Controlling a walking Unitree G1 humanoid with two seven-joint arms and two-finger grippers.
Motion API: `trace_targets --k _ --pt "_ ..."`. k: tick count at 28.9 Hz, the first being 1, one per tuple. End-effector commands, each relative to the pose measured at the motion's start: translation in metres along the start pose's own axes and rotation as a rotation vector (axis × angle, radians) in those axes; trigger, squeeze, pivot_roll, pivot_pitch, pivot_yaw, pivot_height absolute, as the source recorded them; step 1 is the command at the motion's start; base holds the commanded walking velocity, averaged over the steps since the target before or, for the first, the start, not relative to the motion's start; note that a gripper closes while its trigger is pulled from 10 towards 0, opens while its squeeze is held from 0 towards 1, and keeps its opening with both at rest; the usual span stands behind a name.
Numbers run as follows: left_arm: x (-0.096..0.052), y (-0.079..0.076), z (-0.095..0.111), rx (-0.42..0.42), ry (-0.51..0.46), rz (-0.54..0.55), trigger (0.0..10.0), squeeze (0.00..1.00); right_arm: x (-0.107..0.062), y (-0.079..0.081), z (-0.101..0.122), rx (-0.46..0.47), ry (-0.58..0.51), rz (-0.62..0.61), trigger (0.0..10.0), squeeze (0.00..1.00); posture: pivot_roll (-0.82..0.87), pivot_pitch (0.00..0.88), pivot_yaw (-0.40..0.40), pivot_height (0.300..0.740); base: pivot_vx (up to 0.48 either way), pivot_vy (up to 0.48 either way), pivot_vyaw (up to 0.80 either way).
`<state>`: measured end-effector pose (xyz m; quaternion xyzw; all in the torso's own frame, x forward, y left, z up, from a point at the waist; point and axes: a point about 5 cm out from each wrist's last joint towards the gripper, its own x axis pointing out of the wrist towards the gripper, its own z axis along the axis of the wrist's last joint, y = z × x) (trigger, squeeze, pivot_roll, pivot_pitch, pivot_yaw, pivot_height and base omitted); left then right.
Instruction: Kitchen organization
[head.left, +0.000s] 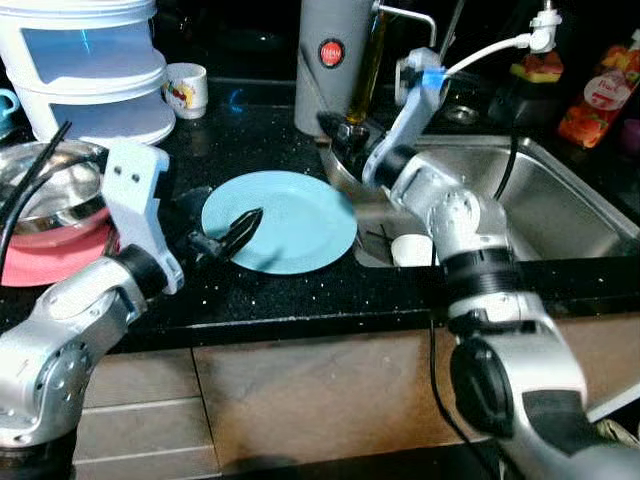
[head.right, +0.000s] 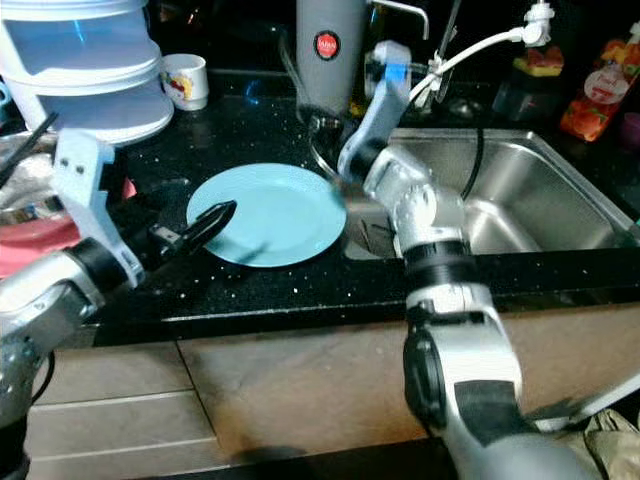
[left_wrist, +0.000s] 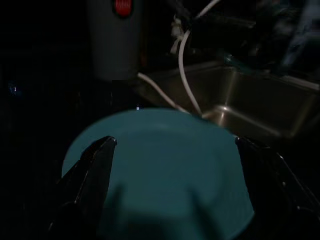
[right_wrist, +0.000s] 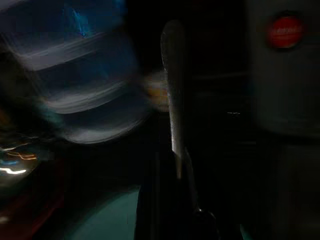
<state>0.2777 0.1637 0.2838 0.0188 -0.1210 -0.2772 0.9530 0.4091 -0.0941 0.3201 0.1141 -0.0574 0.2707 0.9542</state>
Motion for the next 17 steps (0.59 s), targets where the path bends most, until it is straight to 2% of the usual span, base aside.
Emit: trace_targets --k 1,2,3,4,6,7,8,9,10,17 --pt "0.007 -0.001 -0.008 0.028 0.037 -0.016 10.0 0.0 -0.002 -0.017 -0.02 -0.143 0.104 -0.166 0.0 0.0 0.14 0.098 -0.054 0.74 0.0 0.0 0.0" --pt "0.007 -0.001 -0.008 0.028 0.037 -0.016 10.0 0.0 -0.002 -0.017 -0.02 -0.143 0.104 -0.166 0.0 0.0 0.14 0.098 -0.054 0.74 0.0 0.0 0.0" --pt "0.024 -0.004 -0.012 0.033 0.036 -0.073 10.0 0.0 -0.004 -0.029 -0.032 -0.226 0.148 -0.287 2.6 0.0 0.12 0.104 -0.043 0.74 0.0 0.0 0.0" --pt "0.024 -0.004 -0.012 0.033 0.036 -0.073 10.0 0.0 -0.004 -0.029 -0.032 -0.226 0.148 -0.287 2.6 0.0 0.12 0.104 -0.043 0.74 0.0 0.0 0.0" --pt "0.04 -0.008 -0.017 0.035 0.042 -0.136 10.0 0.0 -0.007 -0.038 -0.041 -0.246 0.174 -0.37 2.6 0.0 0.11 0.107 -0.037 0.74 0.0 0.0 0.0" --pt "0.051 -0.013 -0.021 0.045 0.055 -0.181 10.0 0.0 -0.009 -0.043 -0.046 -0.286 0.196 -0.417 4.6 0.0 0.11 0.113 -0.031 0.74 0.0 0.0 0.0" --pt "0.057 -0.016 -0.023 0.053 0.064 -0.211 10.0 0.0 -0.011 -0.046 -0.049 -0.317 0.21 -0.444 4.6 0.0 0.11 0.113 -0.031 0.74 0.0 0.0 0.0" --pt "0.057 -0.016 -0.023 0.053 0.064 -0.211 10.0 0.0 -0.011 -0.046 -0.049 -0.317 0.21 -0.444 4.6 0.0 0.11 0.113 -0.031 0.74 0.0 0.0 0.0" --pt "0.07 -0.023 -0.028 0.083 0.088 -0.282 10.0 0.0 -0.016 -0.055 -0.057 -0.342 0.24 -0.501 10.0 0.0 0.1 0.114 -0.023 0.74 0.0 0.0 0.0" --pt "0.09 -0.028 -0.029 0.126 0.097 -0.378 10.0 0.0 -0.027 -0.068 -0.073 -0.363 0.301 -0.566 10.0 0.0 0.1 0.112 -0.027 0.74 0.0 0.0 0.0"
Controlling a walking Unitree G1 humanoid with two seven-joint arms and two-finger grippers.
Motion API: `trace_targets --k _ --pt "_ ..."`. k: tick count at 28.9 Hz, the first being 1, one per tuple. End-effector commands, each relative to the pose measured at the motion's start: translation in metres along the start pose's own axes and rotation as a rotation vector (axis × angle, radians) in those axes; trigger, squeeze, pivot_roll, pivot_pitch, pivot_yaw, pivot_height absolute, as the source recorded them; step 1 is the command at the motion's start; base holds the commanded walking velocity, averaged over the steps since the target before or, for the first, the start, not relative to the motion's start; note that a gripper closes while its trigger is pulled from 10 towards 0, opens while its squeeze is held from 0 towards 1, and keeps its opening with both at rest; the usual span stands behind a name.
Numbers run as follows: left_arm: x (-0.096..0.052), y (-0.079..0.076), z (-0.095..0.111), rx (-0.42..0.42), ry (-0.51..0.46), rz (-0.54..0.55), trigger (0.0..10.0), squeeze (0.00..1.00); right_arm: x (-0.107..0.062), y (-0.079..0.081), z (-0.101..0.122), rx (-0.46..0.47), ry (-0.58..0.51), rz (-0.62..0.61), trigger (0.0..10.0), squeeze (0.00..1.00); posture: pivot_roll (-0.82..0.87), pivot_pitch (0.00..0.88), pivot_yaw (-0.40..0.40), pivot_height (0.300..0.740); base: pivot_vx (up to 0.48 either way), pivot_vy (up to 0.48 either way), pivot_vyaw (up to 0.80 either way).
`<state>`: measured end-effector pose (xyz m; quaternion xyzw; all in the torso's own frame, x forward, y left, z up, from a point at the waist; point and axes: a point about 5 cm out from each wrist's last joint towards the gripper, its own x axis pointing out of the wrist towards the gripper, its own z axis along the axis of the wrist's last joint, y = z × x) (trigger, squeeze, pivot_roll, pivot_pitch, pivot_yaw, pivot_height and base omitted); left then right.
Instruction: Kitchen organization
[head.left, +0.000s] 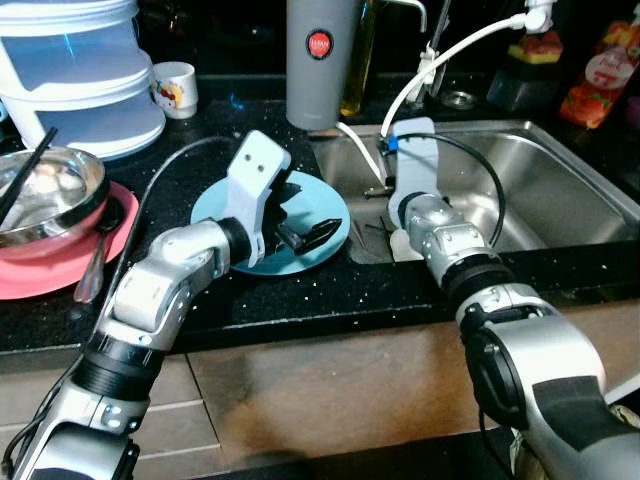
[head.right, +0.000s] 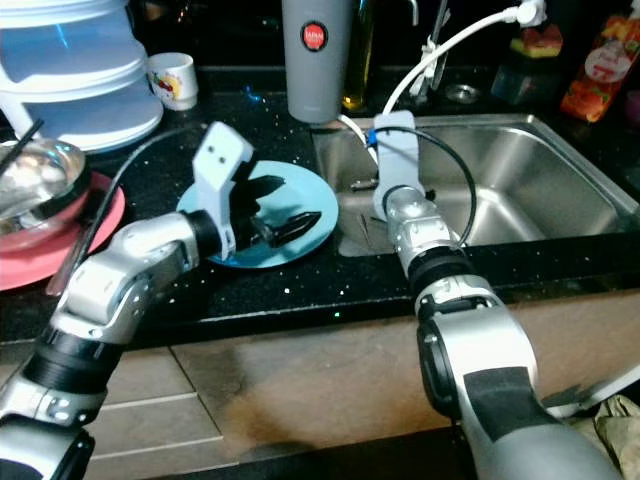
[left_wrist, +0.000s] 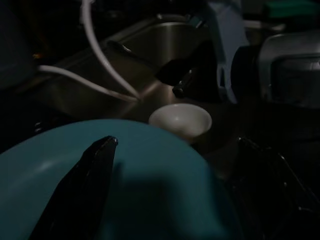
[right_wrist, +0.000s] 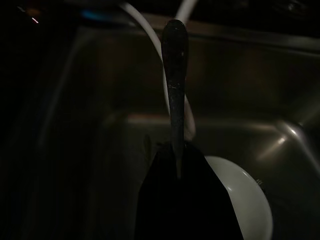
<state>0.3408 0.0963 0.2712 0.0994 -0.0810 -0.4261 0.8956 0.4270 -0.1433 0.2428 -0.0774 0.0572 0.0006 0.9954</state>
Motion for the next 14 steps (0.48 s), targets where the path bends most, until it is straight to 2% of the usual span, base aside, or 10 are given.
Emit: trace_targets --k 1,4,6,9,11,14 --pt "0.011 0.0 0.002 0.055 0.003 -0.062 10.0 0.0 0.0 0.0 -0.02 -0.026 0.062 -0.005 10.0 0.0 0.11 0.107 -0.029 0.74 0.0 0.0 0.0" --pt "0.012 0.0 0.002 0.061 0.005 -0.067 10.0 0.0 0.0 0.0 -0.022 -0.027 0.07 -0.003 10.0 0.0 0.11 0.107 -0.029 0.74 0.0 0.0 0.0" --pt "0.016 0.001 0.0 0.071 0.019 -0.113 10.0 0.0 -0.001 0.009 -0.035 -0.049 0.137 0.047 10.0 0.0 0.1 0.104 -0.018 0.74 0.0 0.0 0.0" --pt "0.017 0.0 -0.002 0.076 0.032 -0.155 10.0 0.0 -0.002 0.013 -0.042 -0.06 0.169 0.073 10.0 0.0 0.1 0.101 -0.019 0.74 0.0 0.0 0.0" --pt "0.019 0.002 -0.005 0.083 0.079 -0.205 10.0 0.0 -0.003 0.014 -0.047 -0.058 0.192 0.076 10.0 0.0 0.1 0.1 -0.018 0.74 0.0 0.0 0.0" --pt "0.021 0.004 -0.004 0.095 0.083 -0.219 10.0 0.0 -0.003 0.012 -0.048 -0.03 0.201 0.065 10.0 0.0 0.11 0.096 -0.018 0.74 0.0 0.0 0.0"
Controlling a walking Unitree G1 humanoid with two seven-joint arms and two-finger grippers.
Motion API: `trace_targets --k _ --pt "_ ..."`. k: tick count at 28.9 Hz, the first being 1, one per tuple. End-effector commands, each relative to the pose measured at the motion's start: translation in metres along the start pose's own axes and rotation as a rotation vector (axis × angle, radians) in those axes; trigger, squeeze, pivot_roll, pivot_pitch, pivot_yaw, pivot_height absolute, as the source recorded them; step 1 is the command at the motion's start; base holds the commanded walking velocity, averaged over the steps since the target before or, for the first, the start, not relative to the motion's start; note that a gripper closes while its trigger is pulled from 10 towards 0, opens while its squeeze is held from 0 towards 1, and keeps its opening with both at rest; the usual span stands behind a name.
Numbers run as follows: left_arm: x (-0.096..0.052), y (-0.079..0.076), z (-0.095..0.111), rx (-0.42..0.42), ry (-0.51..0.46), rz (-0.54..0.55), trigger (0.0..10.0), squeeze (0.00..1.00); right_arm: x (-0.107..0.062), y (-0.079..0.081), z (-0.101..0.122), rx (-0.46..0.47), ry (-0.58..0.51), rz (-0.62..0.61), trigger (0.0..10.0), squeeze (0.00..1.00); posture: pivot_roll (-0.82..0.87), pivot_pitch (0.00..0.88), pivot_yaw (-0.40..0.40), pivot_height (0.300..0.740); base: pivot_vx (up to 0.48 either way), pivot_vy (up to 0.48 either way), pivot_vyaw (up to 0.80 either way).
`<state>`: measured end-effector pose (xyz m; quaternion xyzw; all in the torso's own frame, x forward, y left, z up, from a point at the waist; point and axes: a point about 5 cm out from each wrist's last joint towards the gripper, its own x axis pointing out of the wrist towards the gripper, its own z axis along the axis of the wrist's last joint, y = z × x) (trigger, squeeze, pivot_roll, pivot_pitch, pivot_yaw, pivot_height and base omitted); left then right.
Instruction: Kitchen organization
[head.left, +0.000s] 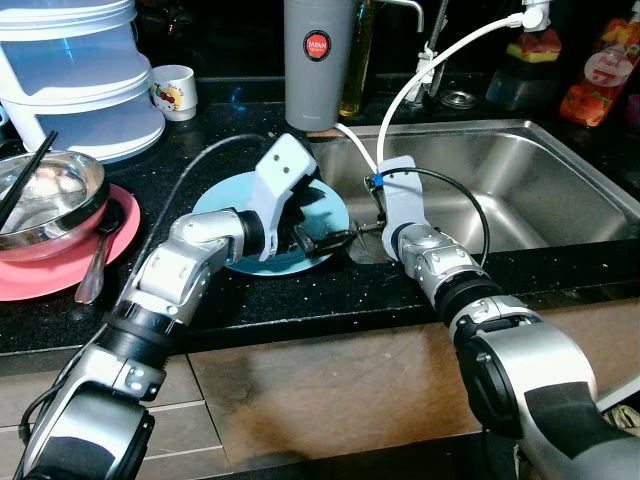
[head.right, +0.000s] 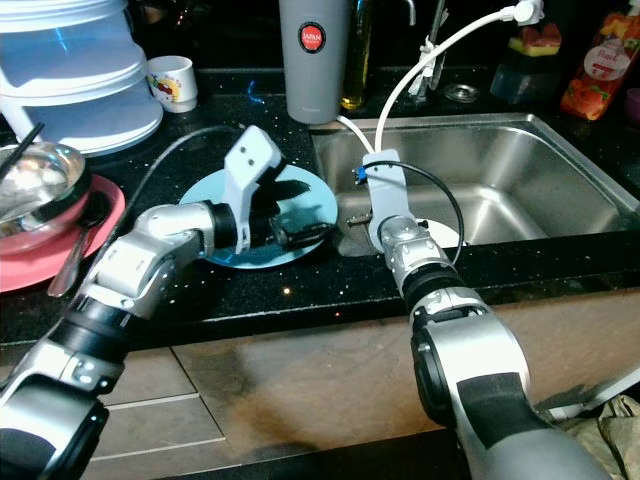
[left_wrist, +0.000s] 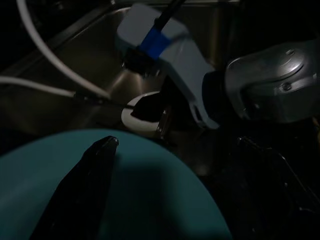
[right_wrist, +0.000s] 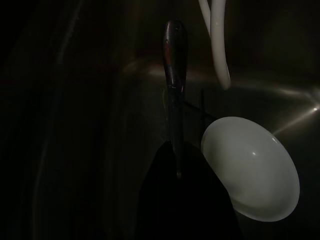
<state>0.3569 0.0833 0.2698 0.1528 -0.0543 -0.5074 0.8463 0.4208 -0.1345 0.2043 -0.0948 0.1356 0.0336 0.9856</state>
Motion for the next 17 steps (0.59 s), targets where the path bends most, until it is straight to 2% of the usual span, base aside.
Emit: trace_targets --k 1,6,7,9,10,11,12,14,16,17 --pt "0.0012 0.0016 0.0 0.025 0.014 -0.014 10.0 0.0 0.0002 -0.003 -0.0113 0.024 0.05 -0.011 10.0 0.0 0.11 0.096 -0.018 0.74 0.0 0.0 0.0" --pt "0.0027 0.003 -0.0013 0.04 0.027 -0.028 10.0 0.0 0.0001 -0.0031 -0.0095 0.036 0.051 -0.004 10.0 0.0 0.1 0.085 -0.017 0.74 0.0 0.0 0.0" --pt "0.0024 0.0032 -0.0021 0.041 0.033 -0.031 10.0 0.0 0.0001 -0.0022 -0.0083 0.035 0.05 0.001 10.0 0.08 0.11 0.087 -0.017 0.74 0.0 0.0 0.0" --pt "0.0022 0.0032 -0.0025 0.04 0.035 -0.031 10.0 0.0 0.0001 -0.0018 -0.0081 0.035 0.05 0.003 10.0 0.08 0.11 0.085 -0.018 0.74 0.0 0.0 0.0" --pt "0.002 0.0036 -0.0029 0.041 0.037 -0.033 10.0 0.0 0.0001 -0.0016 -0.0079 0.034 0.05 0.004 10.0 0.51 0.11 0.086 -0.019 0.74 0.0 0.0 0.0" --pt "0.0017 0.0043 -0.0033 0.041 0.038 -0.037 10.0 0.0 0.0001 -0.0012 -0.0072 0.036 0.049 0.006 10.0 0.9 0.11 0.088 -0.02 0.74 0.0 0.0 0.0" --pt "0.0014 0.0048 -0.0036 0.042 0.039 -0.04 10.0 0.0 0.0001 -0.0009 -0.0068 0.037 0.048 0.007 10.0 0.9 0.11 0.088 -0.02 0.74 0.0 0.0 0.0" --pt "0.0008 0.0063 -0.0035 0.047 0.037 -0.037 10.0 0.0 0.0001 -0.0005 -0.0059 0.039 0.047 0.009 10.0 0.98 0.11 0.09 -0.021 0.74 0.0 0.0 0.0" --pt "0.0004 0.0069 -0.0032 0.047 0.033 -0.034 10.0 0.0 0.0001 -0.0004 -0.0055 0.04 0.046 0.009 10.0 0.97 0.11 0.09 -0.022 0.74 0.0 0.0 0.0" --pt "-0.0006 0.0083 -0.0025 0.051 0.026 -0.023 10.0 0.0 0.0001 -0.0001 -0.0044 0.044 0.042 0.008 10.0 0.77 0.11 0.091 -0.024 0.74 0.0 0.0 0.0"
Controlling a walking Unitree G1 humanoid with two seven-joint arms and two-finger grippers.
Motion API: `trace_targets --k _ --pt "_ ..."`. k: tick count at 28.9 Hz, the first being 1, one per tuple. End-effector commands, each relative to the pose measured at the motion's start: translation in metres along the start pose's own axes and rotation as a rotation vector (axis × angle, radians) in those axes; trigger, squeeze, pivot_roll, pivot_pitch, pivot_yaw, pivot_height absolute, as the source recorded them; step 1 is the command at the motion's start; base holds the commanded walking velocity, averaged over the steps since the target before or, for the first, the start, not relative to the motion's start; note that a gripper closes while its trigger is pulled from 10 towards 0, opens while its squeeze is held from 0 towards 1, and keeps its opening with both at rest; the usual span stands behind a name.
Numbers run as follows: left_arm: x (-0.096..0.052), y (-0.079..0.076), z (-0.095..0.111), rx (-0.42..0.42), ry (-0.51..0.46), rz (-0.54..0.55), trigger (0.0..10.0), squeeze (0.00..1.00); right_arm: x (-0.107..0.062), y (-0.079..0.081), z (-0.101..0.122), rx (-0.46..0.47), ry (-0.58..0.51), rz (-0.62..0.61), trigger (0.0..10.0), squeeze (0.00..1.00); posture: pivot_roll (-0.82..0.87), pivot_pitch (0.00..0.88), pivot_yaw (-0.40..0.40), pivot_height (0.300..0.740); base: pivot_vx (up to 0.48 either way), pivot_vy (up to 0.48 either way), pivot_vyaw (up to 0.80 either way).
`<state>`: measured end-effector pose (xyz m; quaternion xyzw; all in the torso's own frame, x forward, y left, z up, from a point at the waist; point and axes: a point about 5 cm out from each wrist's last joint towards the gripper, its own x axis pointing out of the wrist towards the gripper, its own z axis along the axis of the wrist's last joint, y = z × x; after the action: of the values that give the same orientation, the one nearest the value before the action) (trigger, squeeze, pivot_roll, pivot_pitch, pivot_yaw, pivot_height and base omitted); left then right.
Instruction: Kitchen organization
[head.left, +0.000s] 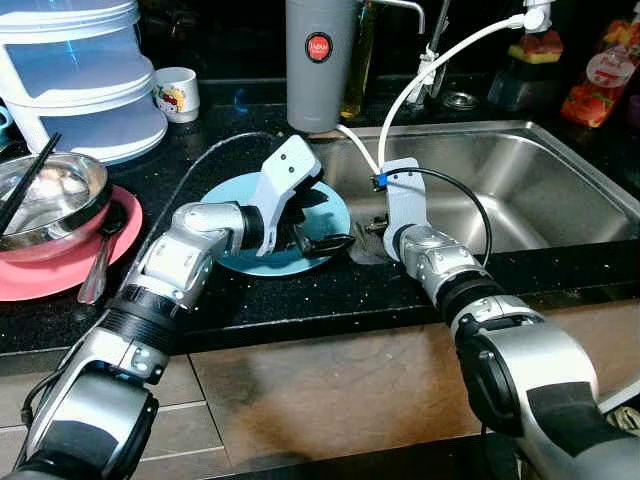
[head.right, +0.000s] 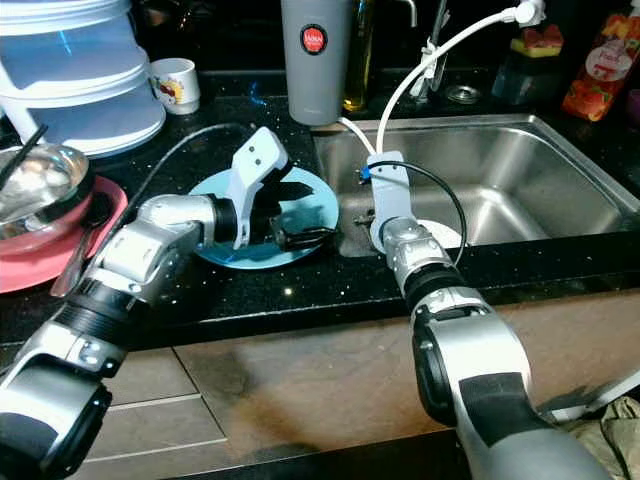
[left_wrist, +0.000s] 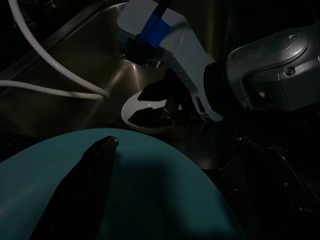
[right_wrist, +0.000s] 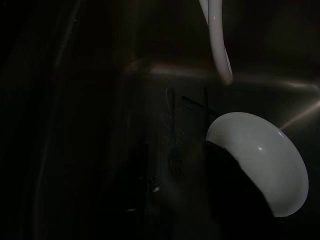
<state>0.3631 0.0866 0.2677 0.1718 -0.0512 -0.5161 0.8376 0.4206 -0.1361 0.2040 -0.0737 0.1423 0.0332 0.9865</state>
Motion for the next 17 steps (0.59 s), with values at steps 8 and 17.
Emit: trace_targets --k 8,17 --pt "-0.029 0.022 0.015 0.083 -0.071 0.261 10.0 0.0 -0.001 0.008 0.019 0.106 -0.054 0.058 10.0 0.0 0.11 0.095 -0.026 0.74 0.0 0.0 0.0" --pt "-0.083 0.003 0.01 0.161 -0.003 0.306 10.0 0.0 -0.003 0.015 0.026 0.465 -0.047 0.18 10.0 1.0 0.13 0.108 -0.04 0.74 0.0 0.0 0.0"
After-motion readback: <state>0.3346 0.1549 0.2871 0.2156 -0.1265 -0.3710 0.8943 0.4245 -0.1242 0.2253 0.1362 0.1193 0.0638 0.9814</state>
